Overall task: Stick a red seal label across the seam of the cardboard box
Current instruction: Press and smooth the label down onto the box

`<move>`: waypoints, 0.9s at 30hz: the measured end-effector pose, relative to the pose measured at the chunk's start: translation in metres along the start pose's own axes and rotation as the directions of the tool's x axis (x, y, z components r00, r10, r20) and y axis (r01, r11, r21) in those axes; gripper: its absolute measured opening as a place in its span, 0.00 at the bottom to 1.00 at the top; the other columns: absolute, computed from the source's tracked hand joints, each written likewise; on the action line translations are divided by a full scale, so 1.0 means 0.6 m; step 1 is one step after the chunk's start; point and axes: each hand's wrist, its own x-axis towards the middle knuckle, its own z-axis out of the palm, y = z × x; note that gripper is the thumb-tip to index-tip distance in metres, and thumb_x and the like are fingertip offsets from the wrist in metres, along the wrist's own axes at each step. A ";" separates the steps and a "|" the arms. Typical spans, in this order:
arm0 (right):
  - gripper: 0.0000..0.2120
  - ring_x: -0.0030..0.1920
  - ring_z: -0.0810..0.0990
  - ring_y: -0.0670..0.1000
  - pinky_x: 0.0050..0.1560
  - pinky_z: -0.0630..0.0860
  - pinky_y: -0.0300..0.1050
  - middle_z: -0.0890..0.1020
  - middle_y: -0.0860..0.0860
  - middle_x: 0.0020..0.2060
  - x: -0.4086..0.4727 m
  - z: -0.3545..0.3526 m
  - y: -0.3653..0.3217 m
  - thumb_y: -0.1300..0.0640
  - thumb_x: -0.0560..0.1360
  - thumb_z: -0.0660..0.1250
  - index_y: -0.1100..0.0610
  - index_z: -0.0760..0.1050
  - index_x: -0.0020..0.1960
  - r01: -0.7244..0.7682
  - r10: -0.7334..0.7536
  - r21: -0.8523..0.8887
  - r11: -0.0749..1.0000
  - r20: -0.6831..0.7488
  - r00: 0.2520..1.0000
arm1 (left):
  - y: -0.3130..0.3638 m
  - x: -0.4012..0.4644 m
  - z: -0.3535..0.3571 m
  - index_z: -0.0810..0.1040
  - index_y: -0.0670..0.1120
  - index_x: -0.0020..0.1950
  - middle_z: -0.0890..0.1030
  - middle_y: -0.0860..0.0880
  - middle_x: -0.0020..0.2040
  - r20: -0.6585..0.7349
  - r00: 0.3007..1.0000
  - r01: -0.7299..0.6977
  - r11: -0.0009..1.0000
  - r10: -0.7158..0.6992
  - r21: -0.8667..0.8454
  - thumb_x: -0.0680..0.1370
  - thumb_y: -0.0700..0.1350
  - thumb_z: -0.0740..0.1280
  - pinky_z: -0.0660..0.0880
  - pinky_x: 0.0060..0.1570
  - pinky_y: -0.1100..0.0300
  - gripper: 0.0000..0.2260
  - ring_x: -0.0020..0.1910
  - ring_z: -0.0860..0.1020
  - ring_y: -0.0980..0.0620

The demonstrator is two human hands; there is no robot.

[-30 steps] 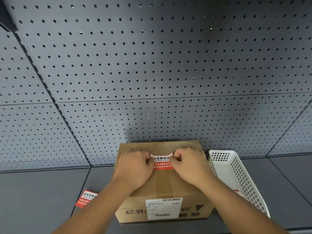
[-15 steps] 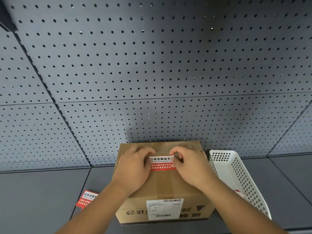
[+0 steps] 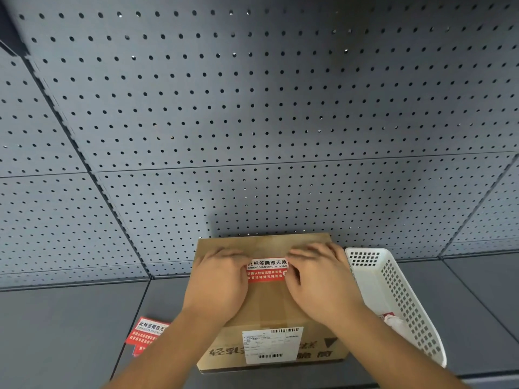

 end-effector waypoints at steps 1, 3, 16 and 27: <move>0.18 0.63 0.79 0.52 0.70 0.66 0.57 0.86 0.42 0.58 -0.001 -0.001 0.001 0.44 0.77 0.59 0.46 0.85 0.56 -0.001 0.001 -0.006 1.000 0.002 1.000 | 0.000 0.000 0.001 0.88 0.55 0.51 0.88 0.54 0.53 0.010 1.000 0.003 1.000 -0.003 0.013 0.77 0.50 0.53 0.80 0.55 0.43 0.22 0.55 0.83 0.45; 0.18 0.64 0.79 0.52 0.70 0.67 0.57 0.86 0.42 0.59 -0.003 -0.002 0.001 0.45 0.77 0.59 0.47 0.85 0.57 0.005 -0.005 0.000 1.000 -0.002 1.000 | -0.002 0.001 0.003 0.87 0.54 0.51 0.88 0.54 0.52 0.038 0.999 0.005 0.999 -0.006 0.036 0.77 0.51 0.52 0.80 0.53 0.45 0.23 0.54 0.83 0.46; 0.26 0.80 0.48 0.39 0.80 0.45 0.51 0.62 0.33 0.78 -0.011 -0.023 0.015 0.36 0.82 0.48 0.37 0.61 0.79 0.315 -0.344 0.149 0.937 0.245 0.907 | -0.013 -0.039 -0.057 0.43 0.62 0.83 0.38 0.65 0.82 0.498 0.825 -0.309 0.951 0.266 0.004 0.69 0.79 0.60 0.30 0.76 0.60 0.49 0.79 0.33 0.66; 0.30 0.80 0.44 0.37 0.81 0.43 0.54 0.58 0.33 0.79 -0.039 -0.031 0.042 0.33 0.81 0.44 0.40 0.55 0.81 0.281 -0.292 0.082 0.956 0.285 0.913 | -0.031 -0.061 -0.032 0.70 0.46 0.78 0.66 0.53 0.80 0.216 0.924 -0.304 0.948 0.317 -0.090 0.66 0.79 0.65 0.47 0.80 0.58 0.51 0.80 0.58 0.58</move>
